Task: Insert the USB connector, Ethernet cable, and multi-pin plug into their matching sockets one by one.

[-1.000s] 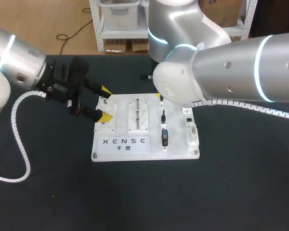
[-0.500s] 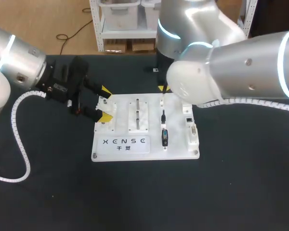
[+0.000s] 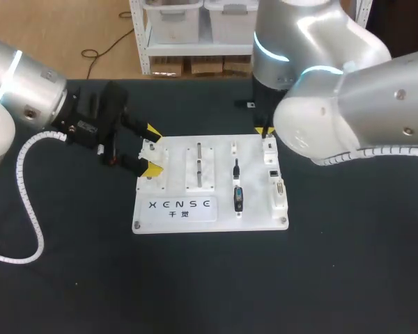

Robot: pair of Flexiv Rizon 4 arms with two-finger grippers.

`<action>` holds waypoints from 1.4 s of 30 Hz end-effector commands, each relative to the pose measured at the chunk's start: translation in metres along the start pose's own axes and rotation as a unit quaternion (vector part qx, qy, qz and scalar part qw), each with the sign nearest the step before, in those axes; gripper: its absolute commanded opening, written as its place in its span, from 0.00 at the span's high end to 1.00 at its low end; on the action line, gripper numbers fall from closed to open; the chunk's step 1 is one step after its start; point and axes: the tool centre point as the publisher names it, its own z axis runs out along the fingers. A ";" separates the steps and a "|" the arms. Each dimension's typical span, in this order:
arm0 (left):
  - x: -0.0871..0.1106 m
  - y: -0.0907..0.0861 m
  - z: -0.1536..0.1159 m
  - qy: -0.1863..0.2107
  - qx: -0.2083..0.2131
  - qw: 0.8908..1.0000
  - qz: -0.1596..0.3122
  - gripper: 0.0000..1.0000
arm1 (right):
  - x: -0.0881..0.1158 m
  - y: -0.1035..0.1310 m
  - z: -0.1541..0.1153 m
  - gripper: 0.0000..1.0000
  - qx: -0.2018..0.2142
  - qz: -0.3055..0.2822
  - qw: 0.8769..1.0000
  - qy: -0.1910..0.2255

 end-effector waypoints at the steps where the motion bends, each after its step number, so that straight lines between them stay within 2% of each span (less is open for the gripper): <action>1: 0.001 0.001 0.000 0.000 0.001 1.000 0.001 0.00 | 0.007 -0.008 0.000 1.00 0.002 0.004 1.000 -0.021; 20: 0.001 0.001 0.000 0.000 0.001 1.000 0.001 0.00 | 0.011 -0.014 0.009 1.00 0.011 0.012 1.000 -0.015; 42: 0.001 0.001 0.000 0.000 0.001 1.000 0.001 0.00 | 0.003 -0.018 0.018 1.00 0.017 0.018 1.000 -0.017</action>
